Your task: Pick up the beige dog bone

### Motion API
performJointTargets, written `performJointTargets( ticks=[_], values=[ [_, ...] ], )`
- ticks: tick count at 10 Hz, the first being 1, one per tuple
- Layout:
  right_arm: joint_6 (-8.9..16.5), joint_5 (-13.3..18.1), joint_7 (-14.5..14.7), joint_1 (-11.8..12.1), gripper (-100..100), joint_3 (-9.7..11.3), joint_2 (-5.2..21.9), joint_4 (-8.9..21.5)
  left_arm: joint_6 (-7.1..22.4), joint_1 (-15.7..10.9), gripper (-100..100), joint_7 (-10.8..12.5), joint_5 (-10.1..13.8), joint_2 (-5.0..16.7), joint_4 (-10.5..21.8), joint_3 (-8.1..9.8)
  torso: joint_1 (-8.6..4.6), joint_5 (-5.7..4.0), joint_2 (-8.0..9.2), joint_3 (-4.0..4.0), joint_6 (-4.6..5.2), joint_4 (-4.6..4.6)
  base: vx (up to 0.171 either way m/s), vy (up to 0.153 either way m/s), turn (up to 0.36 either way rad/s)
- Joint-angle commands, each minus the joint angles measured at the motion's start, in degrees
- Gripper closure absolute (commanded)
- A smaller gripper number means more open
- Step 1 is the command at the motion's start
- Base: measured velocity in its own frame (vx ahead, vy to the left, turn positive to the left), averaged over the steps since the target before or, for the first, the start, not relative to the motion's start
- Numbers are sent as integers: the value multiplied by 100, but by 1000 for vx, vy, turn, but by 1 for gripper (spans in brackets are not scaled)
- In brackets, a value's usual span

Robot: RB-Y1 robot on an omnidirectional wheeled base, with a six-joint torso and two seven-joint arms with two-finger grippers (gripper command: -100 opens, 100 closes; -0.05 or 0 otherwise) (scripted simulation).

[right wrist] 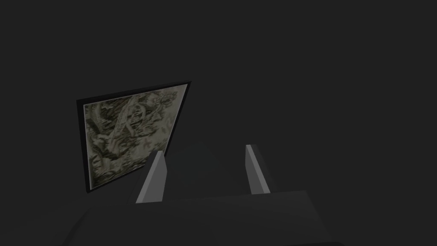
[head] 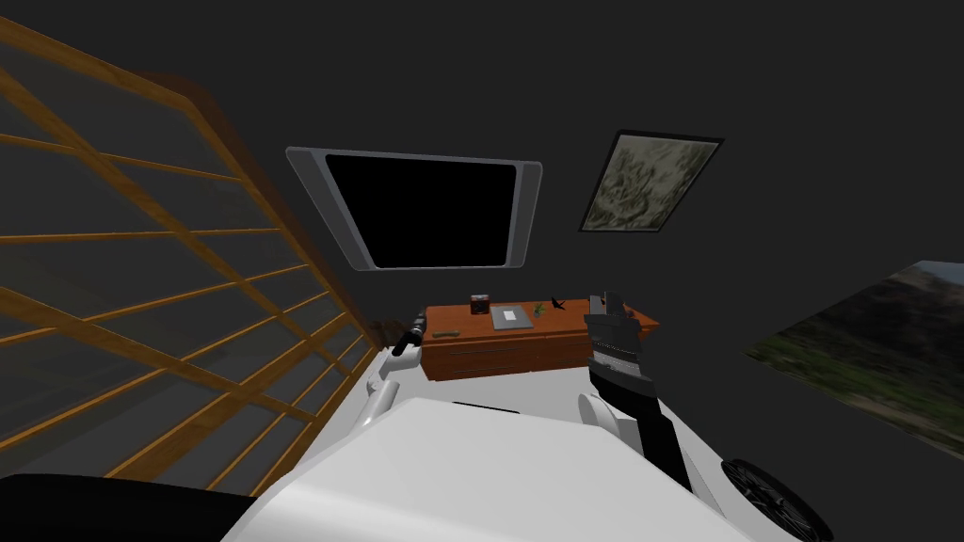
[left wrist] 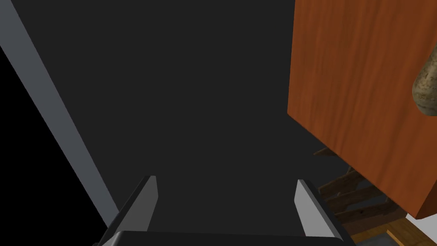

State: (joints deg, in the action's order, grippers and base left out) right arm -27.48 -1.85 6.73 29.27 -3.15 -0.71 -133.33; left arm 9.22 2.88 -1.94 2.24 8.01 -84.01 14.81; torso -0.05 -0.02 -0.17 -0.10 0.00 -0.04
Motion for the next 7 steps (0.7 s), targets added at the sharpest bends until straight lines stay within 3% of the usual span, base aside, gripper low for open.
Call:
performJointTargets(
  ticks=[1, 7],
  values=[
    [0, 0, 0, 0, 0, 0, 0, 0, 93, -45, -100, 28, -1, 0, 187, 26, 0, 0, 0, 0, 0, 0, 35, -12, -20],
    [0, 0, 0, 0, 0, 0, 0, 0, 857, -462, -100, 220, -35, 2, 1088, 204, 3, 1, -4, -3, -2, -1, 50, -6, -36]
  ],
)
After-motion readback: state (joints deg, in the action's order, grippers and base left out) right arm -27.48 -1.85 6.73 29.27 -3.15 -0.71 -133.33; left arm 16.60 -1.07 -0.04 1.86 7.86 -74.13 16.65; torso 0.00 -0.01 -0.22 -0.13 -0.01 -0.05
